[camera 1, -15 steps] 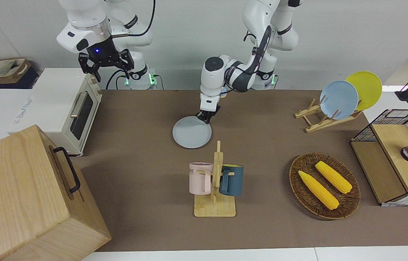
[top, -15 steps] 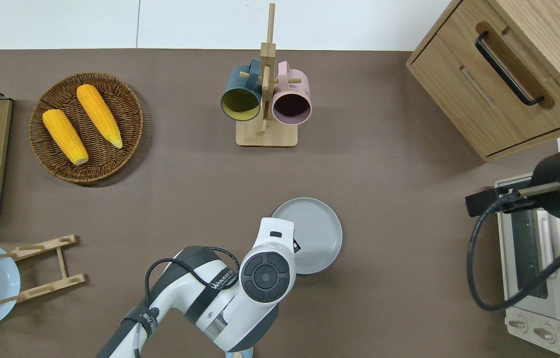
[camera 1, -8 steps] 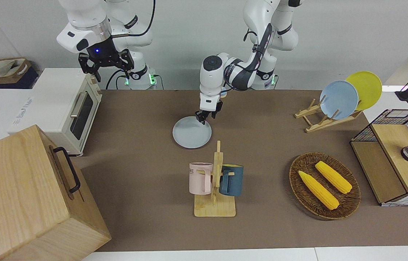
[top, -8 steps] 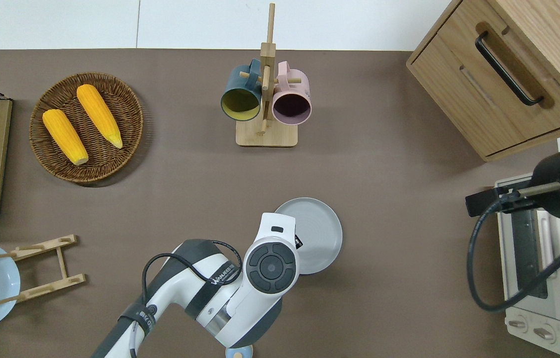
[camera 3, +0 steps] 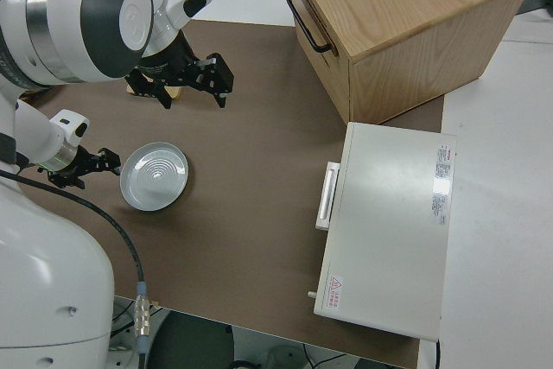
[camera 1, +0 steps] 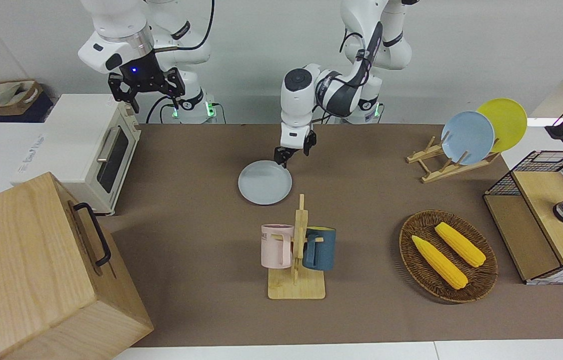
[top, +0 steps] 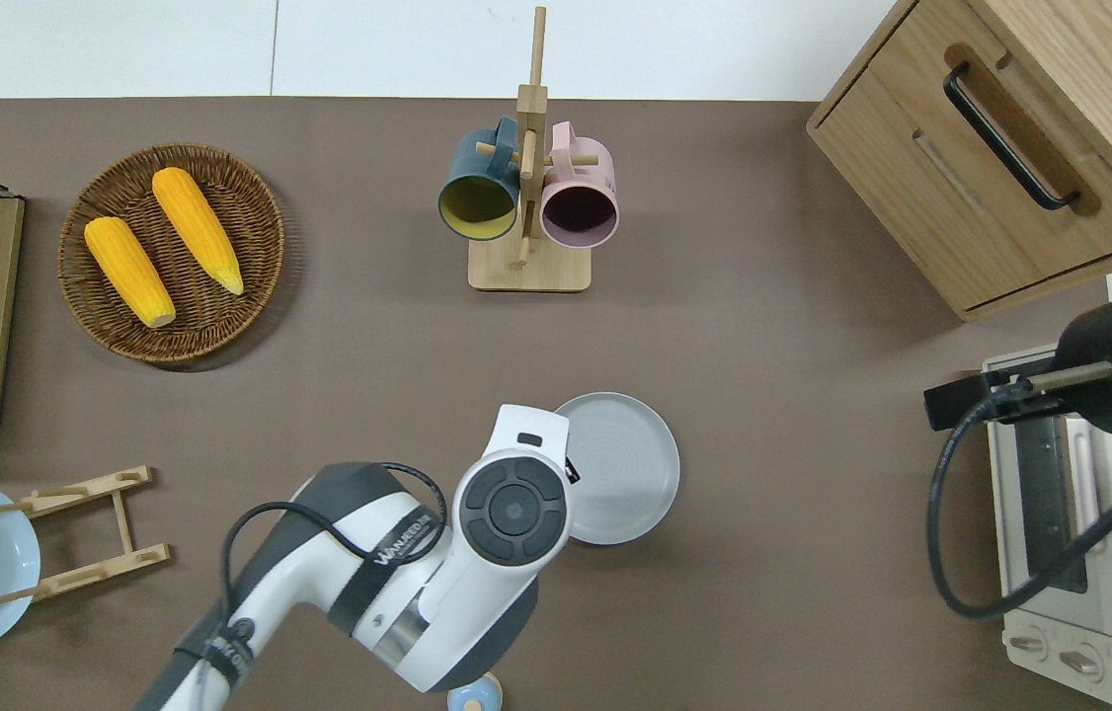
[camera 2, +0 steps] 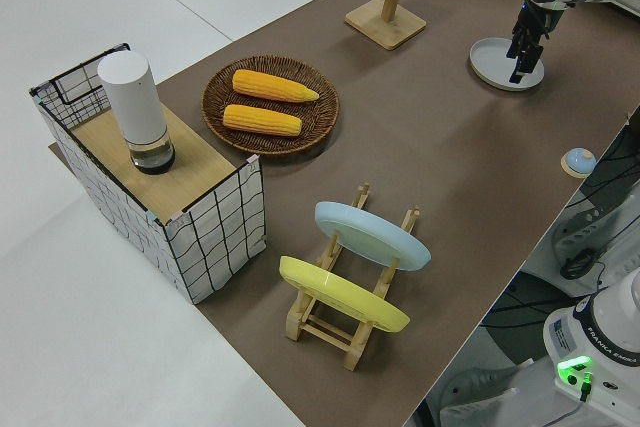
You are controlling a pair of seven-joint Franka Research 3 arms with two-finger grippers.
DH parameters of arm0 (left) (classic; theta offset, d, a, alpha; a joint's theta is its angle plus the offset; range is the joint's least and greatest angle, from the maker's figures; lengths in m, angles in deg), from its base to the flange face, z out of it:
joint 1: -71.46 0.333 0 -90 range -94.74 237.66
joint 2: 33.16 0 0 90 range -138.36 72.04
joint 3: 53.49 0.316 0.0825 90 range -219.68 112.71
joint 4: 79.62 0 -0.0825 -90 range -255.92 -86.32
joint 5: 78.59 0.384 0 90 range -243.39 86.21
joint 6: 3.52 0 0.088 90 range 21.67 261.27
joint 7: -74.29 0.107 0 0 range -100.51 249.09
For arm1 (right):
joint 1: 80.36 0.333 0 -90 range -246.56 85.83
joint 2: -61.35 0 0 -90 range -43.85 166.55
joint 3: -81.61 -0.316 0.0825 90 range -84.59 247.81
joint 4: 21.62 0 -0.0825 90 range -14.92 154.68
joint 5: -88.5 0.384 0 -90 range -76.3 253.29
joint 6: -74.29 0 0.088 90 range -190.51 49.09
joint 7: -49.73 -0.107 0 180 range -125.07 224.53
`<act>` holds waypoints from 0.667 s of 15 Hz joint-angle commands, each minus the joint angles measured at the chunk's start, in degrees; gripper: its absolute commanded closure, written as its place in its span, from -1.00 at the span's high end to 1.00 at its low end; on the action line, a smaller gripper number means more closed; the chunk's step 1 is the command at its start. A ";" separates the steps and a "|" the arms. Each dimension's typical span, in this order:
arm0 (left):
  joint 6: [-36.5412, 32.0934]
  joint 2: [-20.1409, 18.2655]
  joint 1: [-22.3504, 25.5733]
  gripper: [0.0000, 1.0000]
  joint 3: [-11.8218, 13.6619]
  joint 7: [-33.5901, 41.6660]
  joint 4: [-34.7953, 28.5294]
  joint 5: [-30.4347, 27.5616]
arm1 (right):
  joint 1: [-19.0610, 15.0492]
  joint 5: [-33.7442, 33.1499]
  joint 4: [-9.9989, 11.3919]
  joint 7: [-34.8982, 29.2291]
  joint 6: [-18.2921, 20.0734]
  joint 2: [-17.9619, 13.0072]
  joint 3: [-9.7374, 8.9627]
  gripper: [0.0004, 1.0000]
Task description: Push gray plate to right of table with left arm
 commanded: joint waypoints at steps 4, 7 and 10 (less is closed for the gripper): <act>-17.97 -11.31 13.37 0.99 0.83 26.00 4.56 -4.54 | -1.13 0.25 -0.50 -0.74 0.89 -0.17 -0.97 0.97; -25.01 -12.11 20.57 0.99 1.18 37.95 9.31 -4.81 | -1.13 0.25 -0.50 -0.74 0.89 -0.17 -0.88 0.97; -28.80 -13.69 26.20 0.99 2.93 48.25 11.70 -4.81 | -1.13 0.33 -0.50 -0.74 0.89 -0.17 -0.97 0.97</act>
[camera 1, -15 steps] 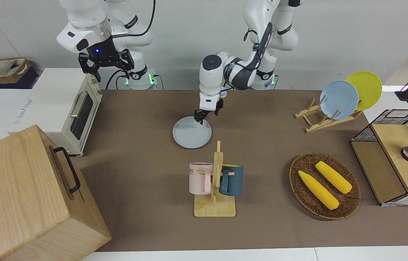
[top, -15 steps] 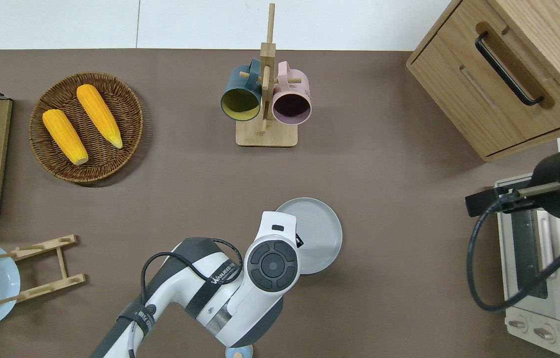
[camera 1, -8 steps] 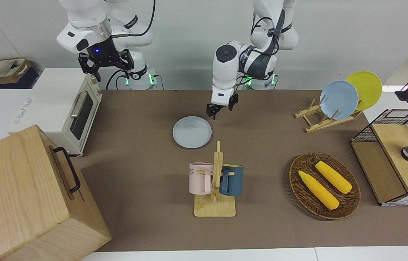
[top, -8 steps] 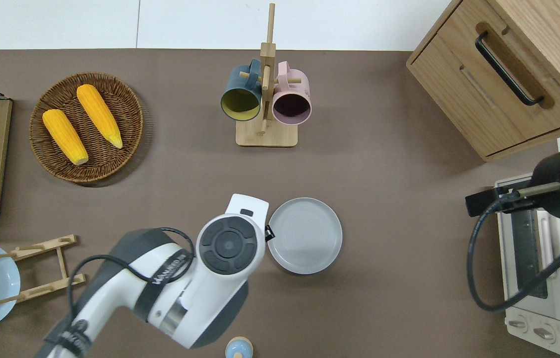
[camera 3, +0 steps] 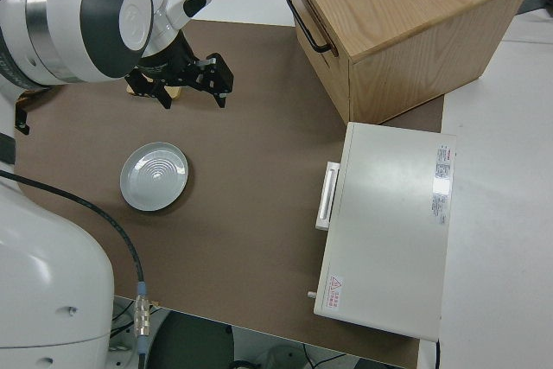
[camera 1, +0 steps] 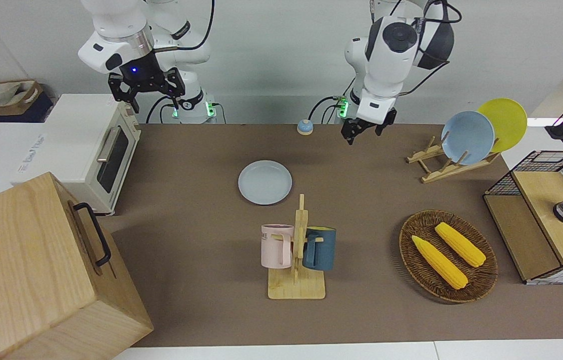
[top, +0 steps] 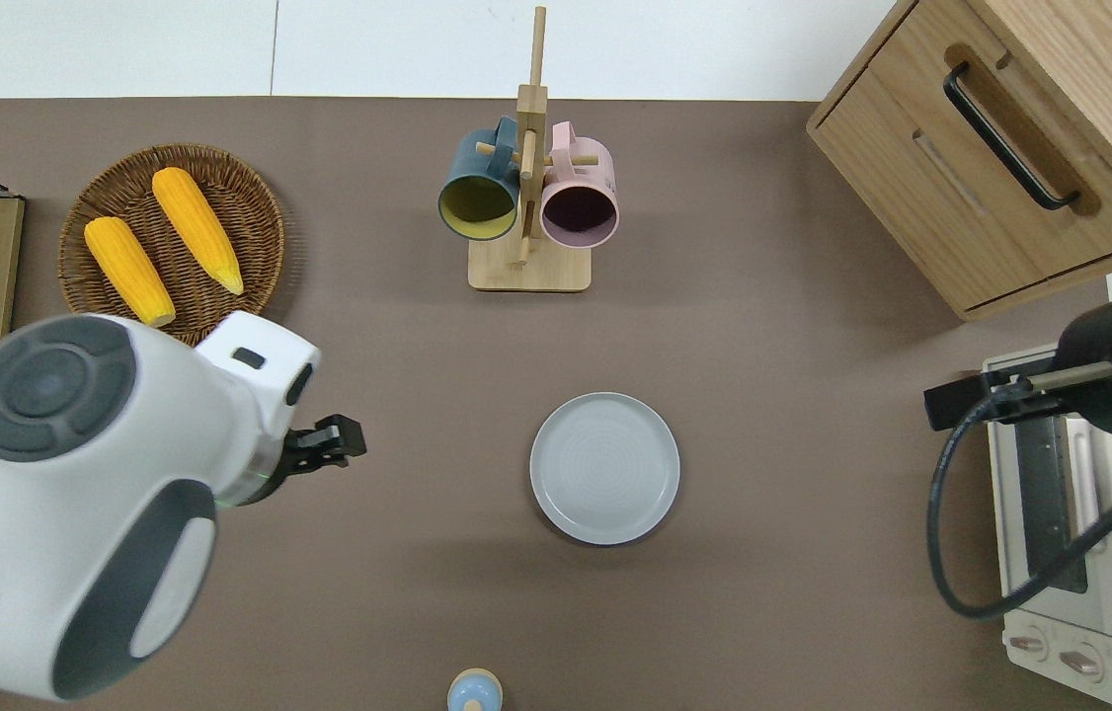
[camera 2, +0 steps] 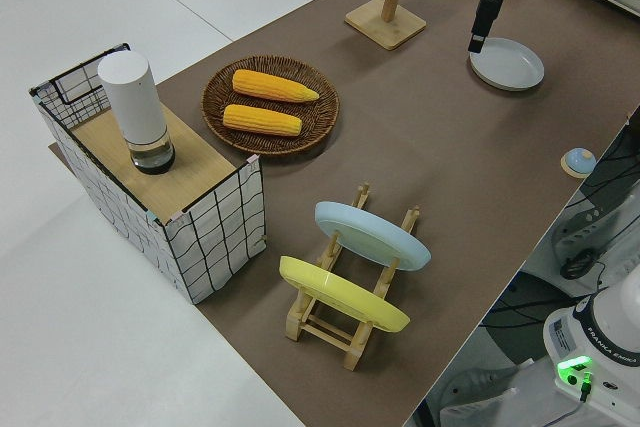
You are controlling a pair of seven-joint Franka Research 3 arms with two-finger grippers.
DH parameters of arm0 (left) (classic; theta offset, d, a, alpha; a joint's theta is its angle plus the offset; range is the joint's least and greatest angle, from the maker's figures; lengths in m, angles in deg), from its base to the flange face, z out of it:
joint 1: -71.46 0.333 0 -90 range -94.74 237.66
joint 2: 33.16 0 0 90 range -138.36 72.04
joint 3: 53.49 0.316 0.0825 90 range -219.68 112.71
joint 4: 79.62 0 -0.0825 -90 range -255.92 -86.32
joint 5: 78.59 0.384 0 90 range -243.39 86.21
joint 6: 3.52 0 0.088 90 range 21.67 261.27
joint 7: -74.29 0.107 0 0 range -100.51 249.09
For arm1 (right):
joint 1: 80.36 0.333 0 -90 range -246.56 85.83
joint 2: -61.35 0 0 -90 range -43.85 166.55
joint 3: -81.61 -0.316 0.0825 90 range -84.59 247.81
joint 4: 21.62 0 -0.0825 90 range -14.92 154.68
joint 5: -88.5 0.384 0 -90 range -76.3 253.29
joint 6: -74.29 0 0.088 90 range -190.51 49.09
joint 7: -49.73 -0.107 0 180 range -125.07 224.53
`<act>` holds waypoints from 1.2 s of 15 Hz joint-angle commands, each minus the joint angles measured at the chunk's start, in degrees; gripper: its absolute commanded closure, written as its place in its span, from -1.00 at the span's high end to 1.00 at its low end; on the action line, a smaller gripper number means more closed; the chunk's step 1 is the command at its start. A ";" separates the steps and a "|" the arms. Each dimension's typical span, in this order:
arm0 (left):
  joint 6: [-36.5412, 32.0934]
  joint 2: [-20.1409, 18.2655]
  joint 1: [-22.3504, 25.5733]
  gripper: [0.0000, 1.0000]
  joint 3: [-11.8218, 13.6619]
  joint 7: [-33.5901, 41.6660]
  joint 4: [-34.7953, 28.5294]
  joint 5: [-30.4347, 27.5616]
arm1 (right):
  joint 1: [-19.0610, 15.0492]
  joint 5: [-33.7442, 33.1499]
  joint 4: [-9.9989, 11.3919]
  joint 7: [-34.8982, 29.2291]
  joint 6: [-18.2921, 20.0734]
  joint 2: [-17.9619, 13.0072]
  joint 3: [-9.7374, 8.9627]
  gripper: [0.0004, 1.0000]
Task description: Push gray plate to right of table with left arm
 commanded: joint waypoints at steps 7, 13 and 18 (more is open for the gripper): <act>-5.27 -2.53 5.71 0.99 8.56 22.23 3.93 -0.38 | -1.13 0.33 -0.50 -0.74 0.89 -0.17 -0.88 0.97; -5.27 -1.91 5.88 0.99 9.52 23.91 6.39 -0.20 | -1.13 0.25 -0.50 -0.74 0.89 -0.17 -0.96 0.97; -5.09 0.19 5.54 0.99 10.23 24.35 8.93 -0.29 | -1.13 0.33 -0.50 -0.74 0.89 -0.17 -0.88 0.97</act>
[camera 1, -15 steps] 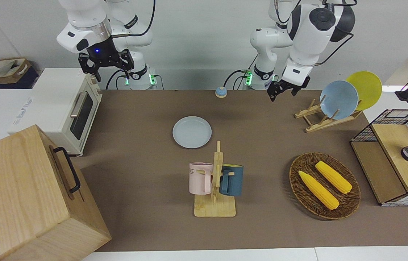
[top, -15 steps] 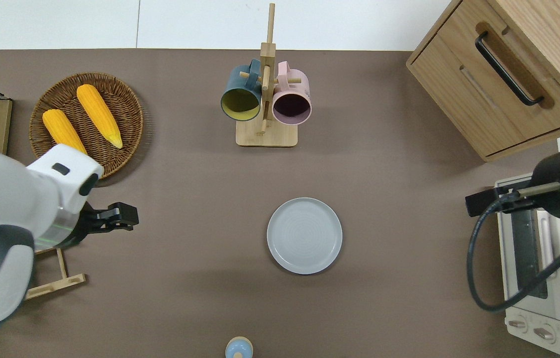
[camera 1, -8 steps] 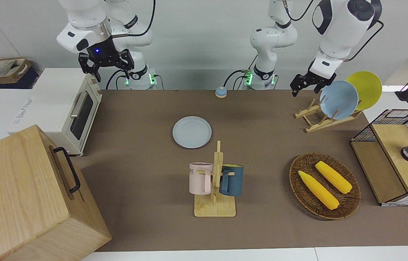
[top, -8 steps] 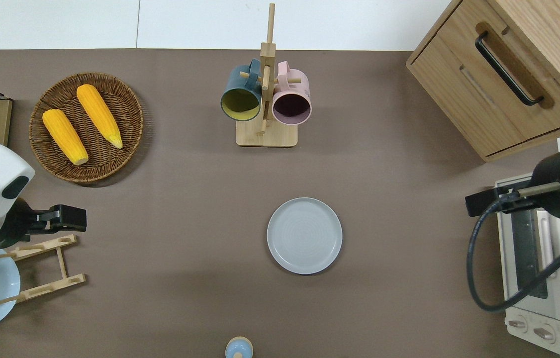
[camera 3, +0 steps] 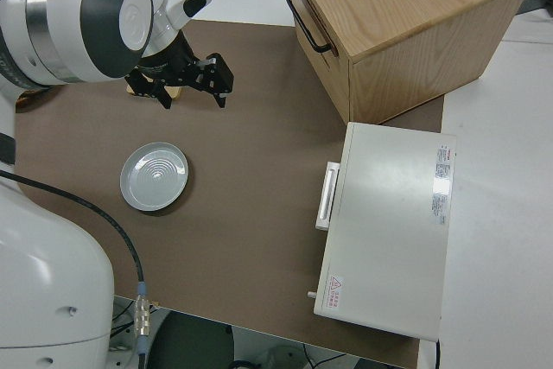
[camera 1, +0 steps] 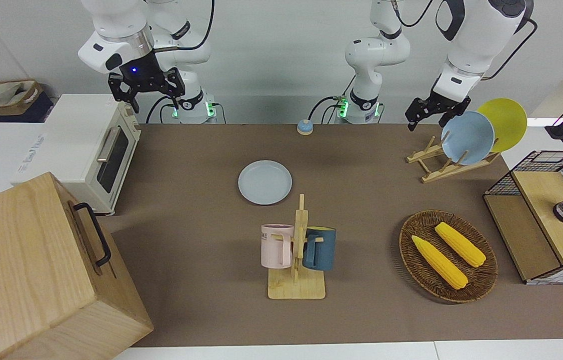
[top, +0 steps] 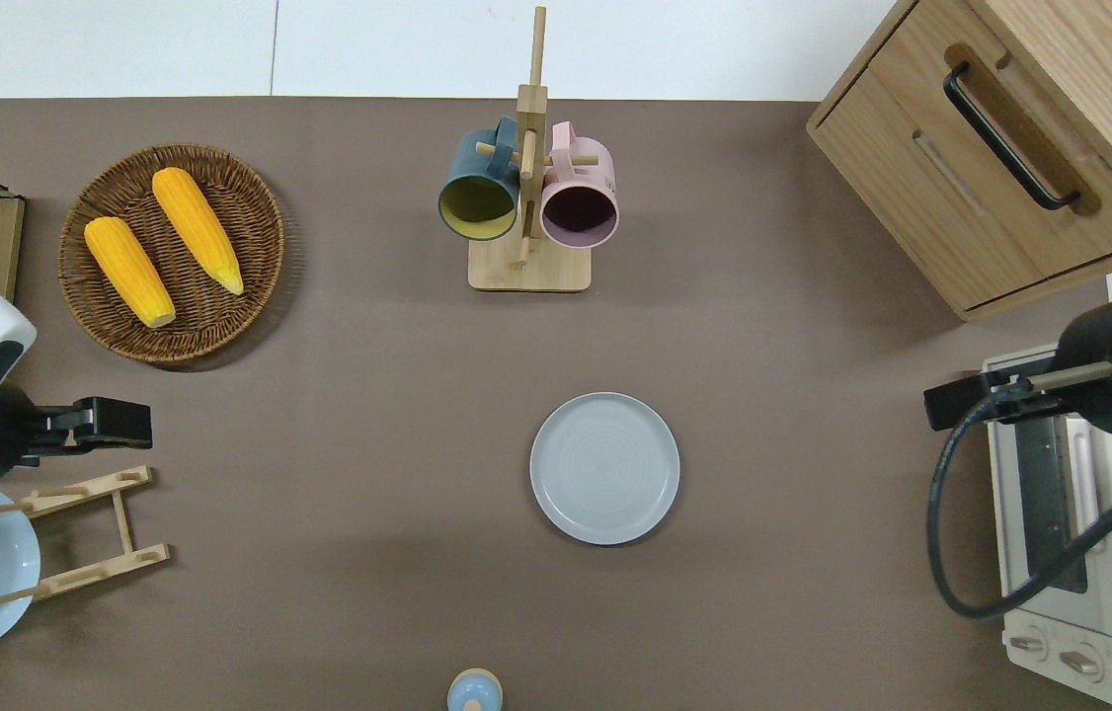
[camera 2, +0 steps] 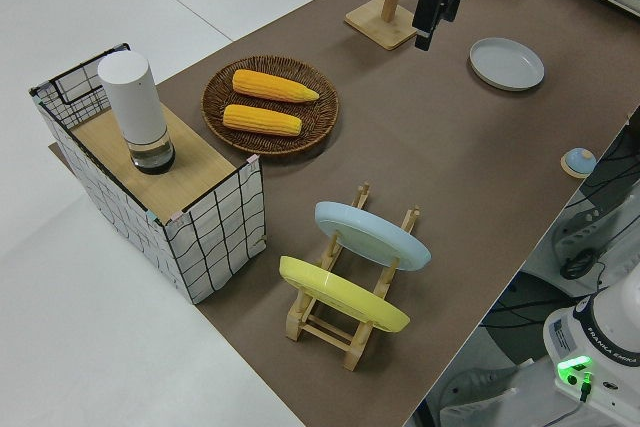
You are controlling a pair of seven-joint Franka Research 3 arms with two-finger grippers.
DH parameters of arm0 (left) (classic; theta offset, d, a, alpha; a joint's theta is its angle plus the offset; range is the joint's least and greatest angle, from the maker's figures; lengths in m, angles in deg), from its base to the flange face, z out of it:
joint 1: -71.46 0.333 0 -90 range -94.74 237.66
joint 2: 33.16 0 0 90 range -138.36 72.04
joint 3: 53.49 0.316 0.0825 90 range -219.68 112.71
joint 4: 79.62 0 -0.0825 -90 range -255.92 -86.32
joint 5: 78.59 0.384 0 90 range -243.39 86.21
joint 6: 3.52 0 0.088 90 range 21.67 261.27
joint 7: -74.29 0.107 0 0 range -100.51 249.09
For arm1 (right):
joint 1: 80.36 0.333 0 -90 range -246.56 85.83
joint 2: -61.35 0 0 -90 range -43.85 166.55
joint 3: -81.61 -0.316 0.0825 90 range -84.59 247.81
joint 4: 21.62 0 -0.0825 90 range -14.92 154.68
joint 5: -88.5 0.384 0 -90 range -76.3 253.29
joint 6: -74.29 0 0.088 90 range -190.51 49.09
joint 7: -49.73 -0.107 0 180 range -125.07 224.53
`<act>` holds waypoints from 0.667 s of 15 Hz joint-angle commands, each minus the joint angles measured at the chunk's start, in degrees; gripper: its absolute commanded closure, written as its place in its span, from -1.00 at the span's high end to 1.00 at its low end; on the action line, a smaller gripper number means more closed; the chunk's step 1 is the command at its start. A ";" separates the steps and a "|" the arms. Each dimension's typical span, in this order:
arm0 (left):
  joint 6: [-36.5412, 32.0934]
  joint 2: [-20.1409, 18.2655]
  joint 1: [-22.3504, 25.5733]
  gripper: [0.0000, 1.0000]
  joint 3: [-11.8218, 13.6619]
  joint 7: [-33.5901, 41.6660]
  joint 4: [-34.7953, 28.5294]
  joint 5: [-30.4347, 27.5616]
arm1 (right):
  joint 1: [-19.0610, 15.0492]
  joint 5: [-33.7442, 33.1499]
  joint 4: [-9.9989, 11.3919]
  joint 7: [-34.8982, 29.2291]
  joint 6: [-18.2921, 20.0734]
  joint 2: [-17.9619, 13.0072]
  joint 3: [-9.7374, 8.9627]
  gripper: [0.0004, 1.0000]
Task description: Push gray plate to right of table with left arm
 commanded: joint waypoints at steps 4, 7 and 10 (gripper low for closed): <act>-1.78 5.76 0.00 0.99 0.92 1.72 9.23 -0.16 | -1.13 0.25 -0.50 -0.74 0.89 -0.17 -0.96 0.97; -1.69 6.11 -0.09 0.99 1.54 2.42 9.24 -0.16 | -1.13 0.33 -0.50 -0.74 0.89 -0.17 -0.96 0.97; -1.69 6.29 -0.35 0.99 1.54 2.52 9.24 -0.16 | -1.13 0.33 -0.50 -0.74 0.89 -0.17 -0.96 0.97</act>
